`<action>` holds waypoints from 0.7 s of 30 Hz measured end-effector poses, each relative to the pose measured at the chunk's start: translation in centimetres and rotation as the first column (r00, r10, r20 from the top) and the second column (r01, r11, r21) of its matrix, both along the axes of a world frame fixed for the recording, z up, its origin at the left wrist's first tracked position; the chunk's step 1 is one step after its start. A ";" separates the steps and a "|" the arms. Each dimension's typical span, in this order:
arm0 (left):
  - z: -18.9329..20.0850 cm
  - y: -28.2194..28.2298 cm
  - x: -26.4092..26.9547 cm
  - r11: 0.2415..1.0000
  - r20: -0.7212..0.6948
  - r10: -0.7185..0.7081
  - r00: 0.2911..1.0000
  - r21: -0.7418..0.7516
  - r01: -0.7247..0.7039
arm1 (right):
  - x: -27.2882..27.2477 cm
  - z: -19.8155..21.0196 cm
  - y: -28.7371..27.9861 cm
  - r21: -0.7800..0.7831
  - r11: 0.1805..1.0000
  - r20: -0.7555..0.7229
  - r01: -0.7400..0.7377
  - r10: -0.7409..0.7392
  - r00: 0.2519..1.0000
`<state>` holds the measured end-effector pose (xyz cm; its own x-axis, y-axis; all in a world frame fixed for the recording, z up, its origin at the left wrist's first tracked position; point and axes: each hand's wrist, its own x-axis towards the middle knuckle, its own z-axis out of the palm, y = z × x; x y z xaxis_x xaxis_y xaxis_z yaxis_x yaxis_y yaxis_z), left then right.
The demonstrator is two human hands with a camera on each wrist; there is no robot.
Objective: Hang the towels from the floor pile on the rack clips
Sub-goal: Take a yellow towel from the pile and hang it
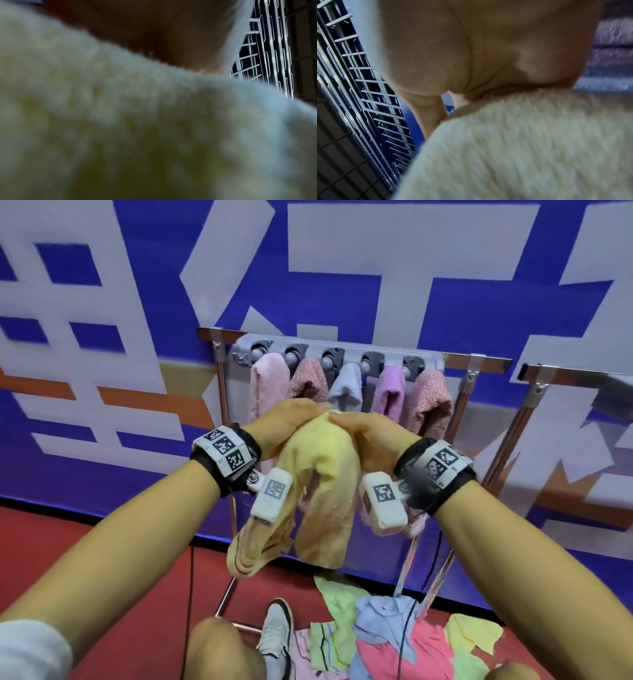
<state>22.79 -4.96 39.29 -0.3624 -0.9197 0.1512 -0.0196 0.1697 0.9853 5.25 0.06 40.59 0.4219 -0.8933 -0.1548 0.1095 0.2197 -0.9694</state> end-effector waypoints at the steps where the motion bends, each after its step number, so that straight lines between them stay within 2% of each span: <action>1: 0.0 -0.2 0.6 0.998 0.007 0.048 0.999 -0.032 -0.048 | 0.8 0.1 -0.4 -0.010 1.000 0.022 -0.018 0.018 1.000; 4: -0.1 -0.6 2.6 0.954 0.050 0.209 0.977 -0.229 -0.193 | 2.8 0.5 -1.4 -0.013 1.000 0.061 -0.015 0.016 0.998; 6: -0.5 -0.7 4.1 0.907 -0.006 0.282 0.959 -0.323 -0.268 | 3.8 0.7 -2.2 0.003 1.000 0.112 0.008 -0.009 0.994; 7: -0.6 -0.5 4.8 0.900 -0.050 0.284 0.958 -0.331 -0.284 | 4.2 0.9 -2.5 0.006 1.000 0.134 0.027 -0.028 0.991; 11: -1.2 0.1 7.1 0.953 -0.198 0.170 0.965 -0.217 -0.212 | 5.9 1.0 -3.6 0.033 0.997 0.214 0.076 -0.082 0.973; 13: -1.6 0.1 8.0 0.960 -0.149 0.127 0.981 -0.231 -0.159 | 6.7 0.9 -4.1 0.041 0.996 0.230 0.084 -0.091 0.969; 15: -2.1 0.2 8.8 0.952 -0.035 0.068 0.997 -0.296 -0.075 | 7.5 1.0 -4.6 0.039 0.996 0.244 0.086 -0.093 0.965; 17: -2.7 0.3 9.5 0.928 0.073 0.069 0.995 -0.370 -0.037 | 8.4 1.2 -5.0 0.036 0.997 0.282 0.066 -0.073 0.957; 19: -3.1 0.0 10.0 0.896 0.103 0.166 0.981 -0.432 -0.106 | 9.4 1.5 -5.4 0.040 0.998 0.313 0.044 -0.055 0.948; 21: -3.4 -0.8 10.5 0.830 0.078 0.320 0.944 -0.504 -0.240 | 10.7 1.9 -5.5 0.032 0.998 0.302 0.052 -0.060 0.951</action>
<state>33.33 -5.71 35.86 -0.1560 -0.8098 0.5656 -0.2817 0.5853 0.7603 15.96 -5.47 42.52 0.4016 -0.9145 -0.0487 0.4097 0.2269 -0.8836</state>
